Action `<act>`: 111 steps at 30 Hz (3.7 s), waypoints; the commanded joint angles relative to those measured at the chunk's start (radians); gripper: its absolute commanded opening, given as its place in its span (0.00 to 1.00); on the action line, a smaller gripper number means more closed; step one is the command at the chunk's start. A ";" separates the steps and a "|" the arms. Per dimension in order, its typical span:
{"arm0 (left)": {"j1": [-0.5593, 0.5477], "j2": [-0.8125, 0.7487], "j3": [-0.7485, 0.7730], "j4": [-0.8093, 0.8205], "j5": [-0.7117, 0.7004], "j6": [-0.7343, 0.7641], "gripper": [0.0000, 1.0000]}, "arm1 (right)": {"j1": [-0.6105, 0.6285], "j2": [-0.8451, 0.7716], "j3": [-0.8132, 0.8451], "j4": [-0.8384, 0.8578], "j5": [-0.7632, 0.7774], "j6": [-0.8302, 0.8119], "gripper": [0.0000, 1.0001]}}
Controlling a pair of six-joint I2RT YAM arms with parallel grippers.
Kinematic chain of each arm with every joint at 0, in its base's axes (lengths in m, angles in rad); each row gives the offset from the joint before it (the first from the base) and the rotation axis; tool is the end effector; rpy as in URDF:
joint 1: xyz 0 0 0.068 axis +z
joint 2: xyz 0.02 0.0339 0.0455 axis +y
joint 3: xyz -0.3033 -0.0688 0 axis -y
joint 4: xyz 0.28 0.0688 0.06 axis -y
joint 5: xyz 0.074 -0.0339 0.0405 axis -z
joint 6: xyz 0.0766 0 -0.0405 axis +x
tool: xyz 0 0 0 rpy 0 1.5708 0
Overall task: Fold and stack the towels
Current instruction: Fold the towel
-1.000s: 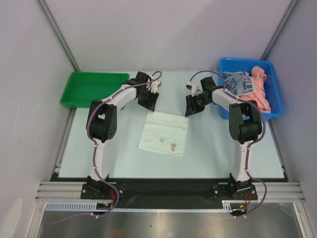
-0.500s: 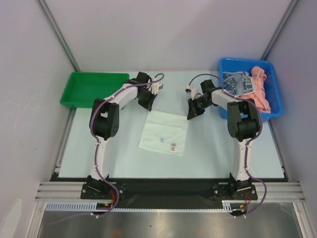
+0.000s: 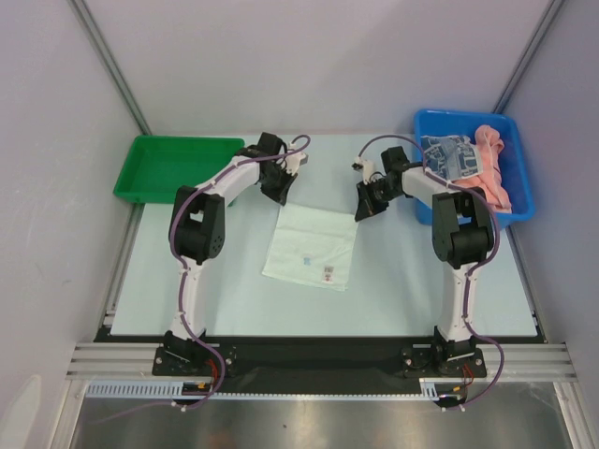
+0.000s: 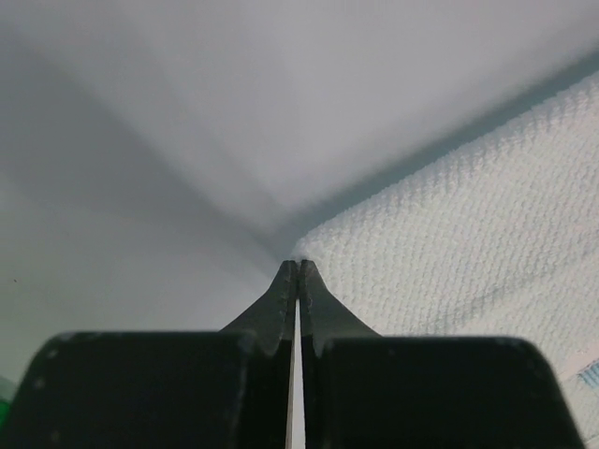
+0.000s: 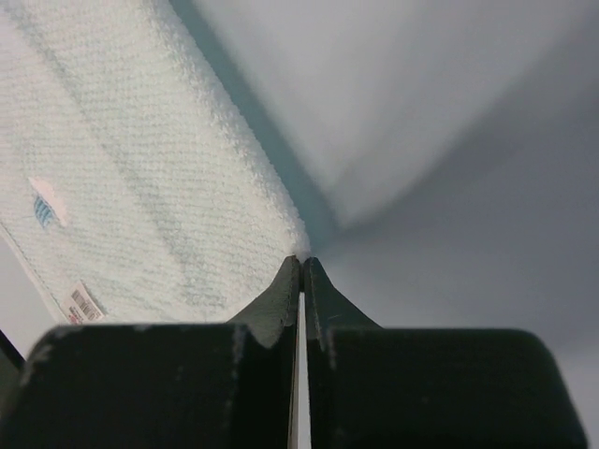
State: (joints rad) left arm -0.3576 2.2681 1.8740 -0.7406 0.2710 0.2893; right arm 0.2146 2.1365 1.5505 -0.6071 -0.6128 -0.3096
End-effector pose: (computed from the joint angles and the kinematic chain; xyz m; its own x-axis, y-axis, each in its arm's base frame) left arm 0.5162 -0.2148 0.1599 -0.6874 0.5503 -0.4741 0.6670 0.7366 -0.1121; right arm 0.4786 0.1494 0.1377 -0.7488 -0.4183 -0.5141 -0.6400 0.6579 0.3968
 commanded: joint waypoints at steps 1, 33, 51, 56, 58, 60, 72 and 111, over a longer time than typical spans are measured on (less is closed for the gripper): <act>0.009 -0.088 0.017 0.053 -0.039 0.005 0.00 | -0.003 -0.110 -0.004 0.038 0.028 0.007 0.00; 0.023 0.123 0.175 -0.048 0.106 0.077 0.47 | -0.021 -0.059 -0.024 0.098 -0.025 0.020 0.00; 0.043 -0.021 0.116 -0.025 0.165 0.025 0.46 | -0.024 -0.043 -0.006 0.072 -0.024 0.017 0.00; 0.023 -0.007 0.062 -0.034 0.186 0.047 0.31 | -0.024 -0.043 -0.003 0.072 -0.027 0.021 0.00; 0.017 0.011 0.066 -0.054 0.201 0.050 0.26 | -0.024 -0.041 -0.003 0.075 -0.025 0.024 0.00; 0.014 0.025 0.068 -0.054 0.215 0.048 0.22 | -0.024 -0.041 -0.001 0.073 -0.025 0.026 0.00; 0.009 0.091 0.096 -0.002 0.027 -0.047 0.26 | -0.024 -0.029 -0.001 0.069 -0.010 0.029 0.00; 0.020 0.162 0.269 -0.089 0.126 0.039 0.00 | -0.023 -0.010 0.023 0.035 -0.010 0.007 0.00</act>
State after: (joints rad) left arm -0.3397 2.4428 2.1078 -0.8082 0.3664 0.3183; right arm 0.1940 2.1326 1.5341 -0.5617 -0.6178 -0.2893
